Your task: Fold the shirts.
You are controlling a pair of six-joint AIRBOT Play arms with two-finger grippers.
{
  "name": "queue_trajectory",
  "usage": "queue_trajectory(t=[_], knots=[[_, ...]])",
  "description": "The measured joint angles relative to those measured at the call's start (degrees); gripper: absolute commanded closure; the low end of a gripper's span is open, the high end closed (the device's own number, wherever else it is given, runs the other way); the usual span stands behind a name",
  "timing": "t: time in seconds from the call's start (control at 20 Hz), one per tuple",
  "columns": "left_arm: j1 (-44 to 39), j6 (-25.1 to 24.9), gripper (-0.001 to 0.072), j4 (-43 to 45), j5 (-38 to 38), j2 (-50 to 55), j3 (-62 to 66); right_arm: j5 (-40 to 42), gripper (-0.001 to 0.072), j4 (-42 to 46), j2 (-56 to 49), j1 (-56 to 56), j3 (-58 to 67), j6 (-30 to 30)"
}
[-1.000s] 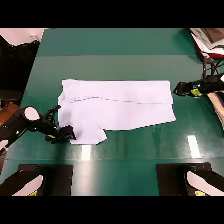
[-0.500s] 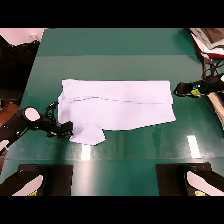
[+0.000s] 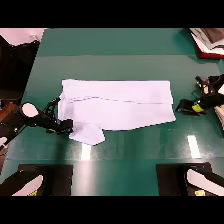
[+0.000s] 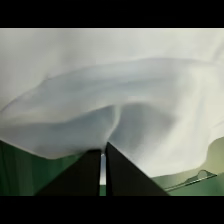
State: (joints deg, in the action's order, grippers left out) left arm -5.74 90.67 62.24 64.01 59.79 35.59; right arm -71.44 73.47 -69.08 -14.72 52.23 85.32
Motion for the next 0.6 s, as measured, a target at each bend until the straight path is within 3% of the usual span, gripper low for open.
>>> queue_trajectory(t=[0.15,0.2,0.25,0.35,0.6], knots=[[0.00,-0.37,0.0683,-0.13,0.28,0.00,0.79,-0.39,0.0227,-2.99,-3.61,-1.18,-1.90,-0.94],[0.00,-0.50,0.0683,-0.13,0.35,0.00,1.01,-0.61,0.0267,-3.82,-4.55,-1.18,-2.25,-1.22],[0.00,-0.55,0.0683,-0.17,0.50,0.02,1.27,-0.74,0.0361,-4.50,-5.18,-1.05,-2.49,-1.55],[0.00,-0.57,0.0683,-0.20,0.76,0.02,1.90,-0.70,0.0672,-5.25,-6.03,-0.15,-2.78,-1.92],[0.00,-1.51,0.0685,-0.11,4.04,-1.46,4.57,-2.27,0.0692,-5.51,-5.38,1.01,-3.02,-3.10]])
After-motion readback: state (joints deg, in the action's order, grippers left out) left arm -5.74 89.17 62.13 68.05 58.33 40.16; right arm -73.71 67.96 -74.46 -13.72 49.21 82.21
